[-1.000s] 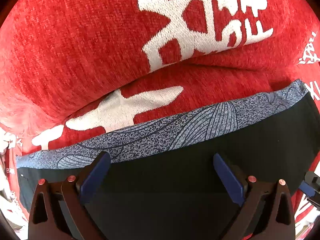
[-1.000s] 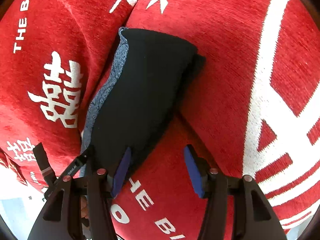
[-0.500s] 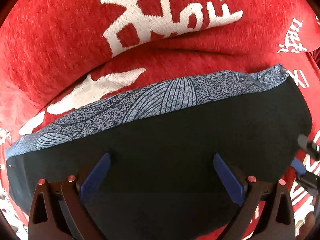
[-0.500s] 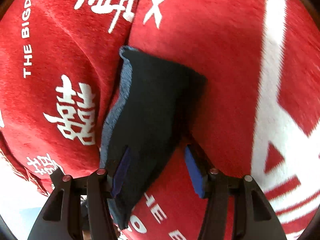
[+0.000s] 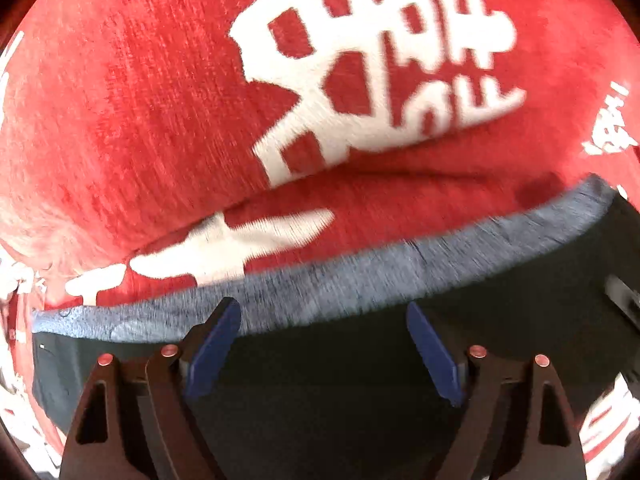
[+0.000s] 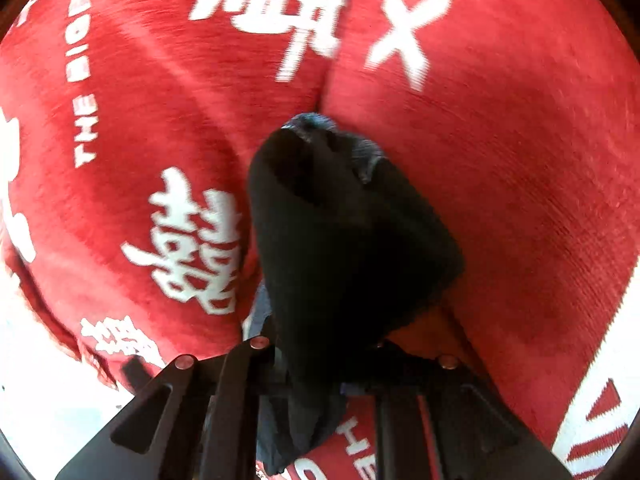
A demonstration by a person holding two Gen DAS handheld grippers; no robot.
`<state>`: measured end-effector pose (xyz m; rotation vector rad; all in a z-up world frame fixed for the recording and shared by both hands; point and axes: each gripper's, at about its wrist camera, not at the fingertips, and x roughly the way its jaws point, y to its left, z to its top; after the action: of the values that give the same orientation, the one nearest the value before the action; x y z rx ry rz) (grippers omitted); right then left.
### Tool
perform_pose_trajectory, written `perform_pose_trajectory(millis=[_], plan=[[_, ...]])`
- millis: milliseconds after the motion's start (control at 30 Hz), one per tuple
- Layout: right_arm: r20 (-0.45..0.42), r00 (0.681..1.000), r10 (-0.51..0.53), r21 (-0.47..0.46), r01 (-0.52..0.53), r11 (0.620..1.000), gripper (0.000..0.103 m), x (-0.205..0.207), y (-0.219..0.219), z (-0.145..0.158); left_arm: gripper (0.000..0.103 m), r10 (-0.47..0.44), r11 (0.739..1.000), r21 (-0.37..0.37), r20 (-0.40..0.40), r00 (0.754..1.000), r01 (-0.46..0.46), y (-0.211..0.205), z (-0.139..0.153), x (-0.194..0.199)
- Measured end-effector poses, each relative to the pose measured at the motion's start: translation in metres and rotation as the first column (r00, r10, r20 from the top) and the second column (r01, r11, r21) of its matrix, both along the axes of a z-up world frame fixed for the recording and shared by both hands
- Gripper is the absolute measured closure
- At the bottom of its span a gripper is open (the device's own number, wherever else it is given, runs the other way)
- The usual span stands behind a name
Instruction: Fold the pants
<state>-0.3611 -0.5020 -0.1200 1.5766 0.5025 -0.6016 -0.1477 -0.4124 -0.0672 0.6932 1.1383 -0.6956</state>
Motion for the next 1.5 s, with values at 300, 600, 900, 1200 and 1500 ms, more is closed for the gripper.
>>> perform_pose_trajectory(millis=[300, 600, 900, 1200, 1500], plan=[[0.024, 0.997, 0.068, -0.099, -0.065, 0.993, 0.087, 0.02, 0.005, 0.043, 0.01, -0.106, 0.993, 0.065, 0.056, 0.993, 0.102, -0.012, -0.005, -0.008], [0.027, 0.999, 0.029, -0.065, -0.028, 0.998, 0.087, 0.013, 0.008, 0.038, 0.01, -0.107, 0.994, -0.014, -0.017, 0.994, 0.107, 0.058, 0.019, -0.055], [-0.04, 0.98, 0.194, -0.173, -0.198, 0.965, 0.087, 0.05, 0.023, 0.074, 0.002, -0.126, 0.992, -0.001, -0.07, 0.99, 0.126, 0.087, -0.006, -0.085], [-0.182, 0.898, 0.4, -0.317, -0.439, 0.841, 0.087, 0.127, 0.065, 0.129, 0.002, -0.018, 0.997, -0.074, -0.102, 0.995, 0.011, 0.174, 0.027, -0.036], [-0.385, 0.712, 0.587, -0.285, -0.697, 0.658, 0.082, 0.243, 0.161, 0.096, 0.002, 0.164, 0.986, 0.0, -0.08, 0.983, -0.164, 0.261, 0.022, 0.071]])
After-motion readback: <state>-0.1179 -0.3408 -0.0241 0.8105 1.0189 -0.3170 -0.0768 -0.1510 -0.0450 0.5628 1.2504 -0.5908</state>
